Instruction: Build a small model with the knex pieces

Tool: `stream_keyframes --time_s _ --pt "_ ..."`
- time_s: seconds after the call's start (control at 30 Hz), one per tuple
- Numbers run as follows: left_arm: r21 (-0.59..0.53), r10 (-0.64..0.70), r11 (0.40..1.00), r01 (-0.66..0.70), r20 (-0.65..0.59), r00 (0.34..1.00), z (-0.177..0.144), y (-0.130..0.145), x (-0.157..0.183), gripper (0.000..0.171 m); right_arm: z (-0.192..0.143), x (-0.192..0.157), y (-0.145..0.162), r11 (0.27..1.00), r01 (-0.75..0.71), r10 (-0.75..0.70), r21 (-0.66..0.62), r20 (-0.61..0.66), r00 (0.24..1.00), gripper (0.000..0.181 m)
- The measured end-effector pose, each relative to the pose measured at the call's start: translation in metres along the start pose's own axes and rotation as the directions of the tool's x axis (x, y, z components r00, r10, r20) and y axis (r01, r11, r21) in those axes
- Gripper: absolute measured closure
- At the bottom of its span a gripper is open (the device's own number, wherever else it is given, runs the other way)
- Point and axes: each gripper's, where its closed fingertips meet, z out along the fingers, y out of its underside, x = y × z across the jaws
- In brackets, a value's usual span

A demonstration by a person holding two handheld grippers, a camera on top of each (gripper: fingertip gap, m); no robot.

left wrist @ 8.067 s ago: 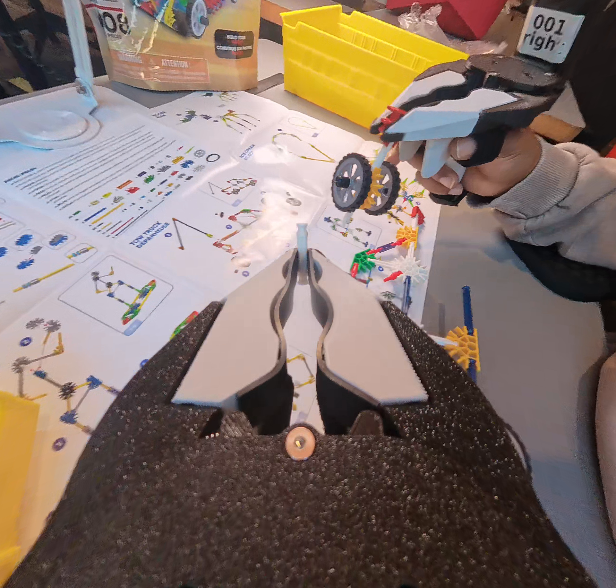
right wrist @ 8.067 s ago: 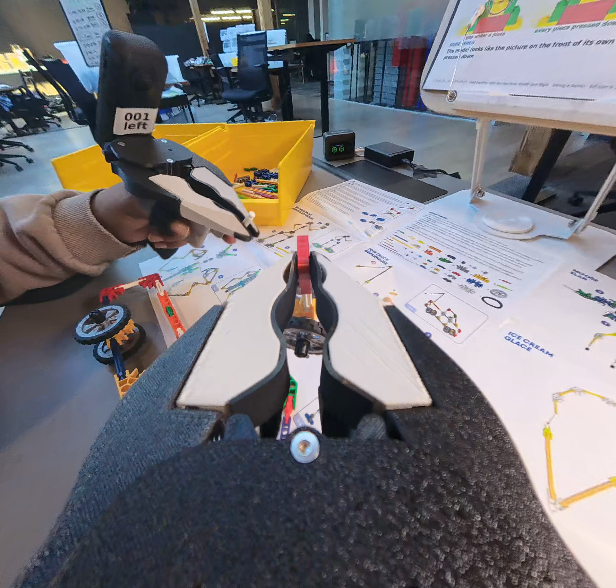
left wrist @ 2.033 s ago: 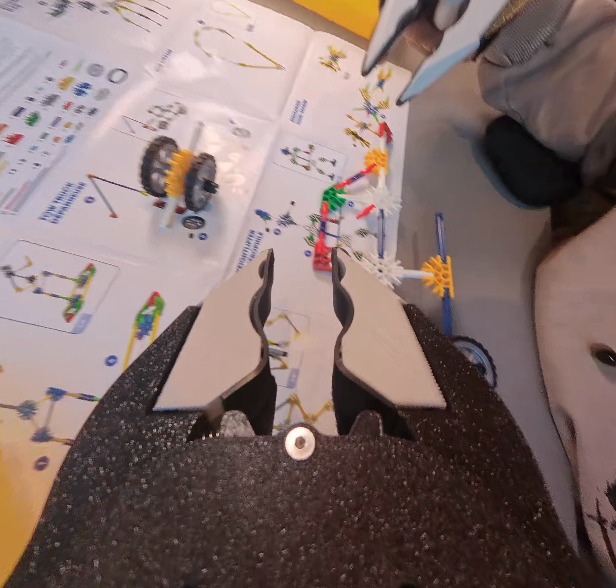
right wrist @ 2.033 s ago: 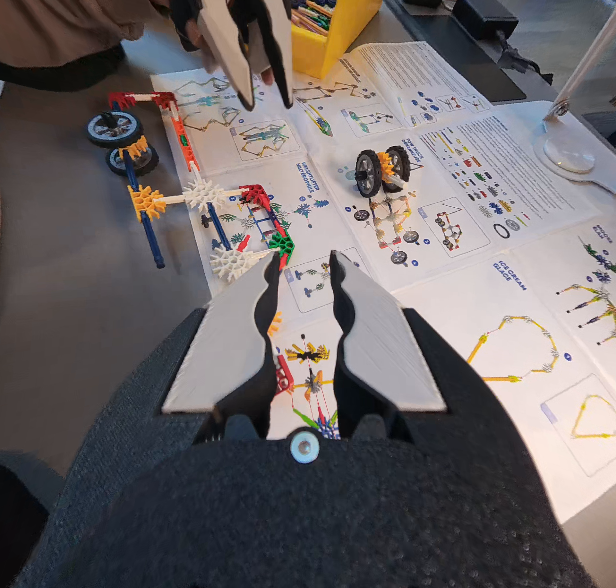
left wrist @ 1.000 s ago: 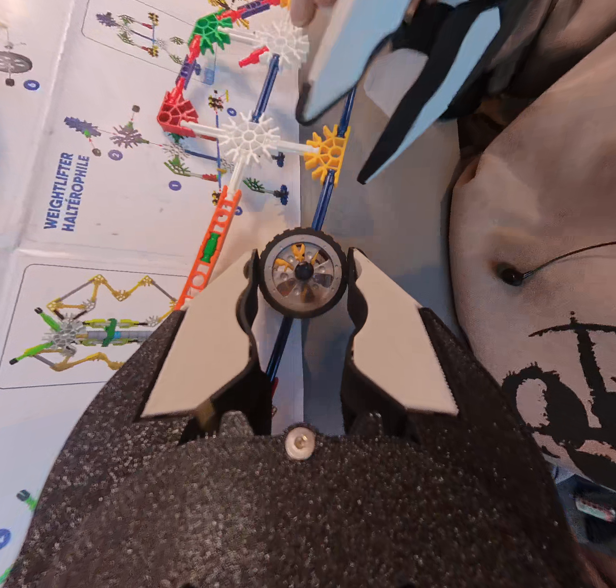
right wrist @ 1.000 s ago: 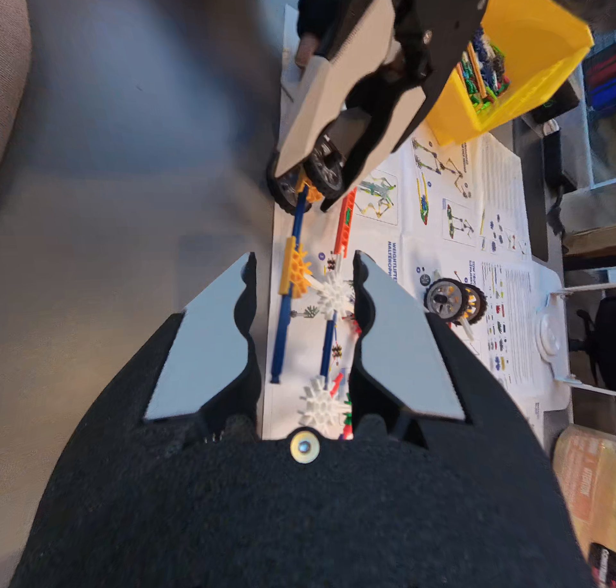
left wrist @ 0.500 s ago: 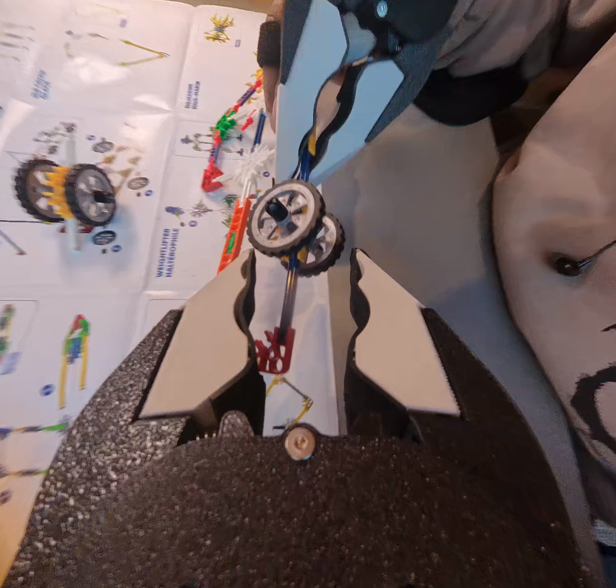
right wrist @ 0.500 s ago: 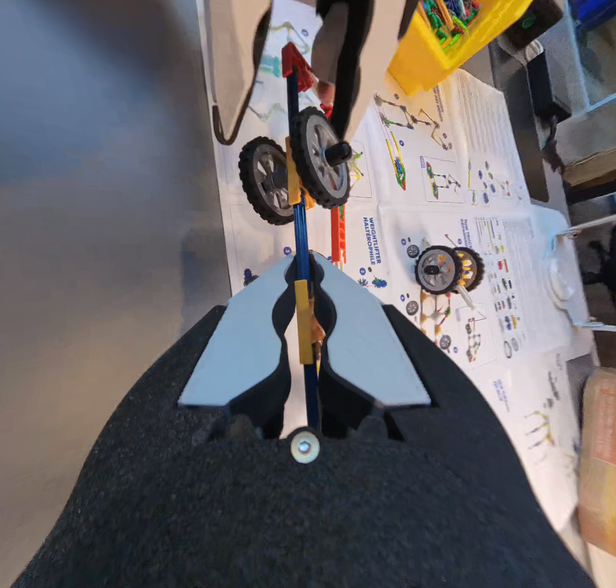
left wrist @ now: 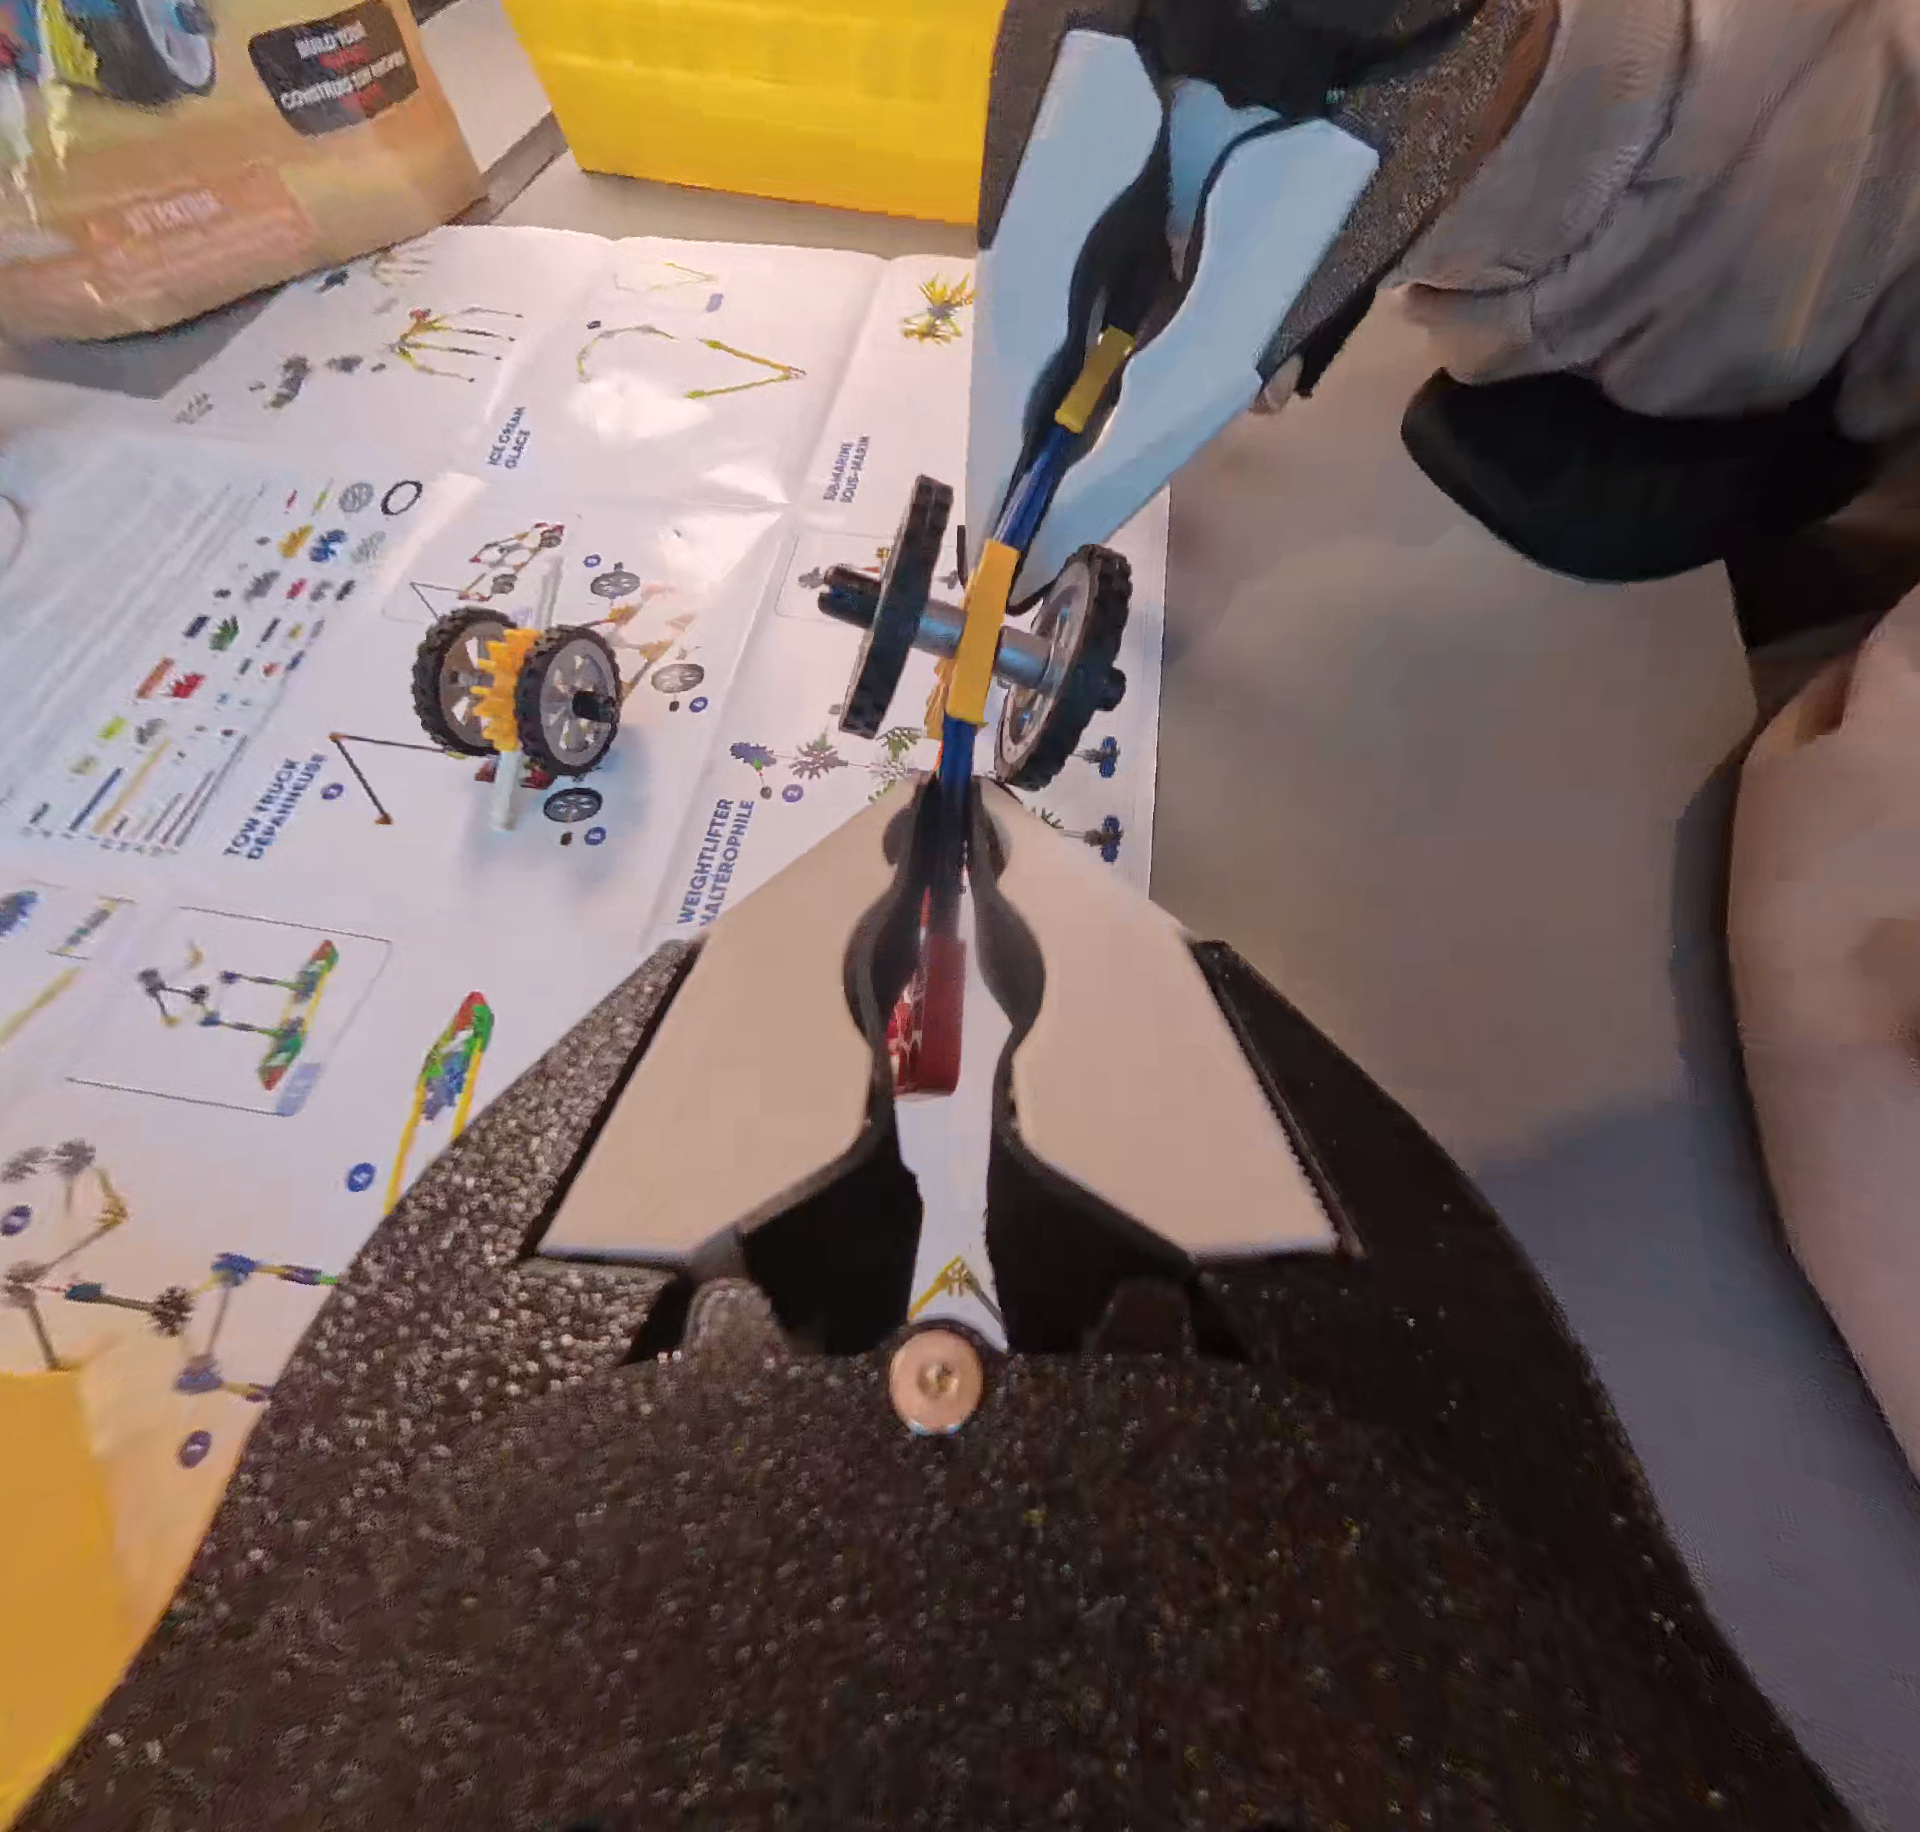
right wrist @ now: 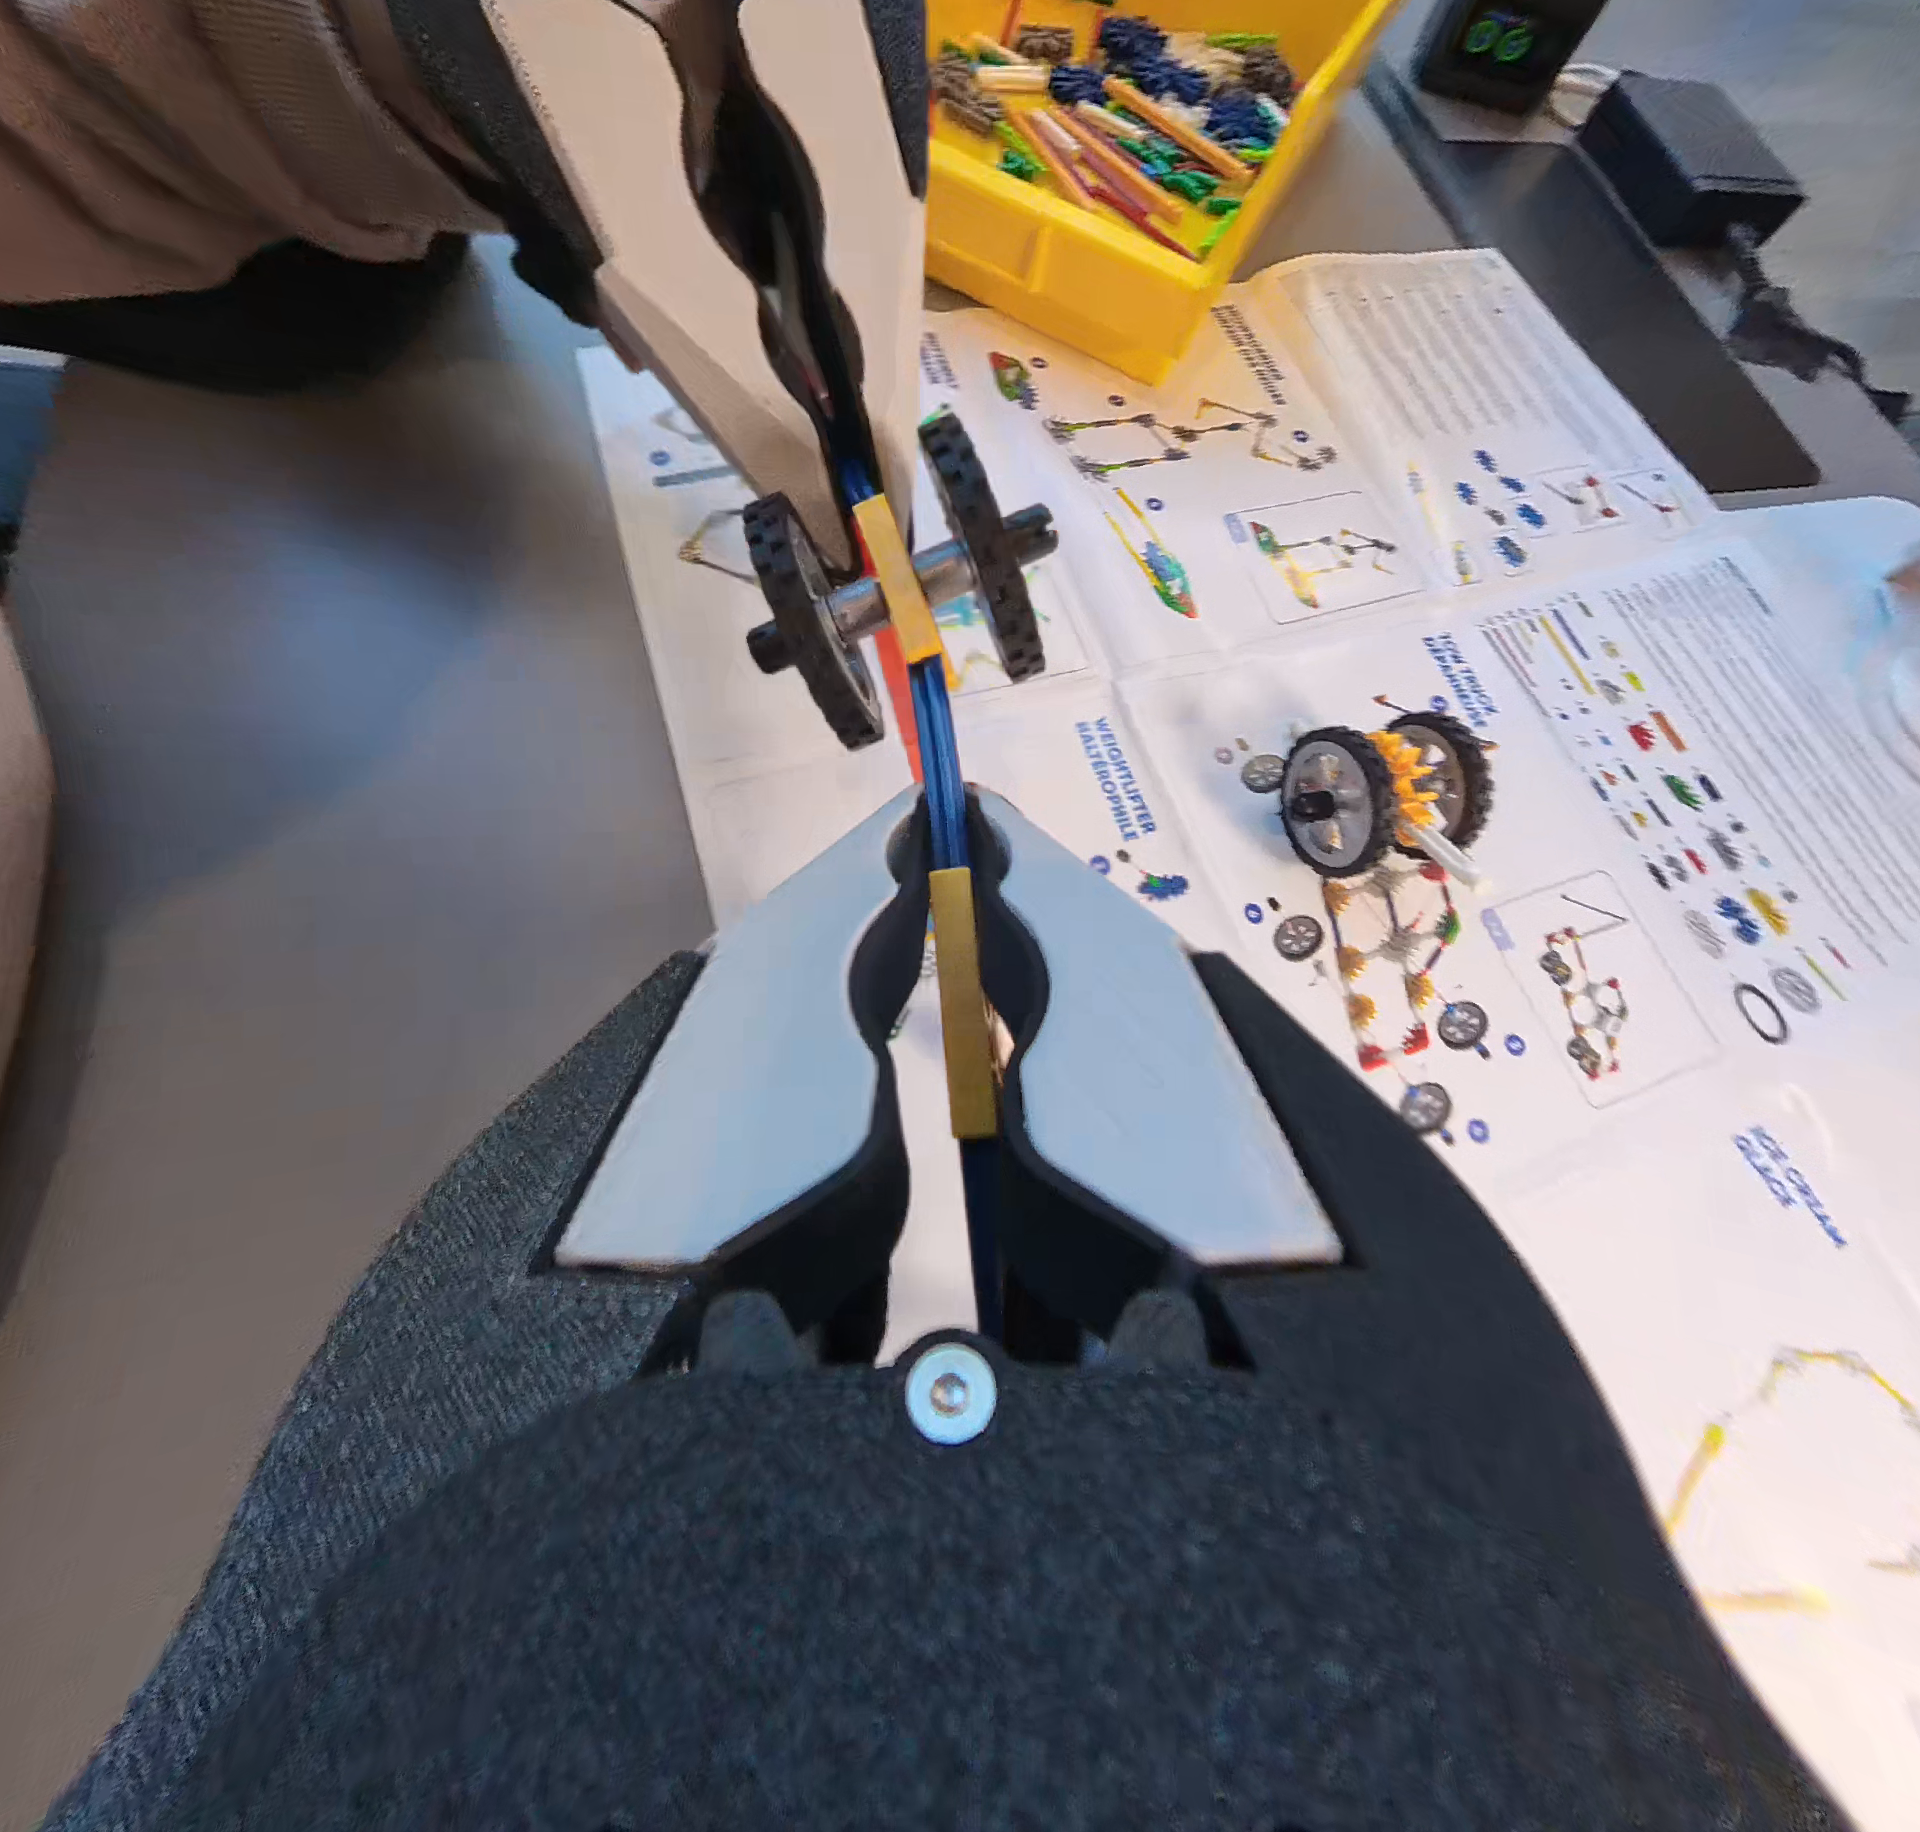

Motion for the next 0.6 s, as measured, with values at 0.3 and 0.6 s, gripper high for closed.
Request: stream_keyframes --time_s 0.3,0.6 --pt "0.100 -0.157 0.985 0.141 0.175 0.972 0.020 -0.014 -0.016 0.171 -0.004 0.048 -0.003 0.986 -0.112 0.145 0.121 -0.310 0.940 0.181" --pt "0.164 -0.113 0.983 0.078 0.219 0.969 0.018 -0.030 -0.022 0.170 -0.036 0.067 -0.030 0.945 -0.081 0.199 0.318 -0.358 0.912 0.180"
